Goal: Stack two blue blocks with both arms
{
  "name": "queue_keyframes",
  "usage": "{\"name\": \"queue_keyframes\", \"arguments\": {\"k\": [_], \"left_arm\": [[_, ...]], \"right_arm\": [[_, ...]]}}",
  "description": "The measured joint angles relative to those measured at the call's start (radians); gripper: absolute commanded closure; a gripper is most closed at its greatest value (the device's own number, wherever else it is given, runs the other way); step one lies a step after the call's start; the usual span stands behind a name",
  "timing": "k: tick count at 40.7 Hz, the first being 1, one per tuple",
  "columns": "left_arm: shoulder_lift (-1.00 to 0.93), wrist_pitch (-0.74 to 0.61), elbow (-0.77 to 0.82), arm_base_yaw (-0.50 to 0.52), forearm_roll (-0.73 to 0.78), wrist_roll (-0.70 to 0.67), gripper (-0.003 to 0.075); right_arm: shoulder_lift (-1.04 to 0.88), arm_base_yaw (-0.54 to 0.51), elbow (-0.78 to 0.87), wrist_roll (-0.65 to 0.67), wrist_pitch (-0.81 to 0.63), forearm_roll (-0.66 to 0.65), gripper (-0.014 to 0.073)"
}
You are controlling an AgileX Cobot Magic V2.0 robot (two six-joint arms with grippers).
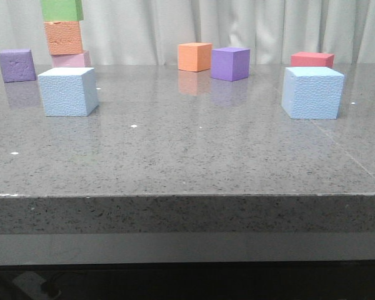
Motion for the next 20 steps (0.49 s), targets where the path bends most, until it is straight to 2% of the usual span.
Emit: {"name": "queue_keyframes", "arguments": {"k": [2,4,20], "left_arm": [[0.0,-0.016,0.0,0.0,0.0,0.0,0.0136],[0.002,-0.032,0.0,0.0,0.0,0.0,0.0101],[0.004,-0.055,0.0,0.0,-0.002,0.0,0.0101]], "right_arm": [[0.0,0.0,0.0,0.0,0.0,0.0,0.006],[0.0,0.0,0.0,0.0,0.0,0.0,0.0057],[0.0,0.0,-0.001,0.0,0.0,-0.002,0.0064]]}}
